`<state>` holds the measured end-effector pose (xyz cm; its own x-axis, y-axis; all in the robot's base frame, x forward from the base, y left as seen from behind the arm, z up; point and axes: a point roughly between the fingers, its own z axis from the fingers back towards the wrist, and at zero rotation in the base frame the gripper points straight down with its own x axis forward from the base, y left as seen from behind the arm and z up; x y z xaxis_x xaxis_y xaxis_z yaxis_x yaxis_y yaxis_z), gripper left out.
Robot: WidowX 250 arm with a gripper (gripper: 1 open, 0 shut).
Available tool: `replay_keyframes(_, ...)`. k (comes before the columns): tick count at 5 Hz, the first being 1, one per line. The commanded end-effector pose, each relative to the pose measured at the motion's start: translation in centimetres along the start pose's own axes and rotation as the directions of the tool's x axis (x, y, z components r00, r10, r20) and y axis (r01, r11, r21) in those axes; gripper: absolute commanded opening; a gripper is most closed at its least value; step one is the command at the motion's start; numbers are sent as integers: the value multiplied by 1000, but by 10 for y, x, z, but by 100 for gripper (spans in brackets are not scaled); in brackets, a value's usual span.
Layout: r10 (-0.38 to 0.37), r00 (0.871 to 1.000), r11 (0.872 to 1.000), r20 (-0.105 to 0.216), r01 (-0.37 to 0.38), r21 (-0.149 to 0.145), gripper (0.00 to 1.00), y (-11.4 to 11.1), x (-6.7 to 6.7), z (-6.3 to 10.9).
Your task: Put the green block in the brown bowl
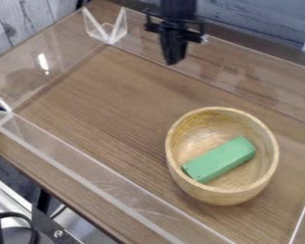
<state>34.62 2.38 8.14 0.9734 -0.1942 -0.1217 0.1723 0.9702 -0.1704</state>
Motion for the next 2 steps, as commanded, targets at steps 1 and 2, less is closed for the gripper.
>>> replay_keyframes(1, -84, 995, 995, 60, 80, 64, 0, -39, 19, 17)
replay_keyframes(2, -80, 996, 994, 46, 76, 83, 100, -37, 22, 9)
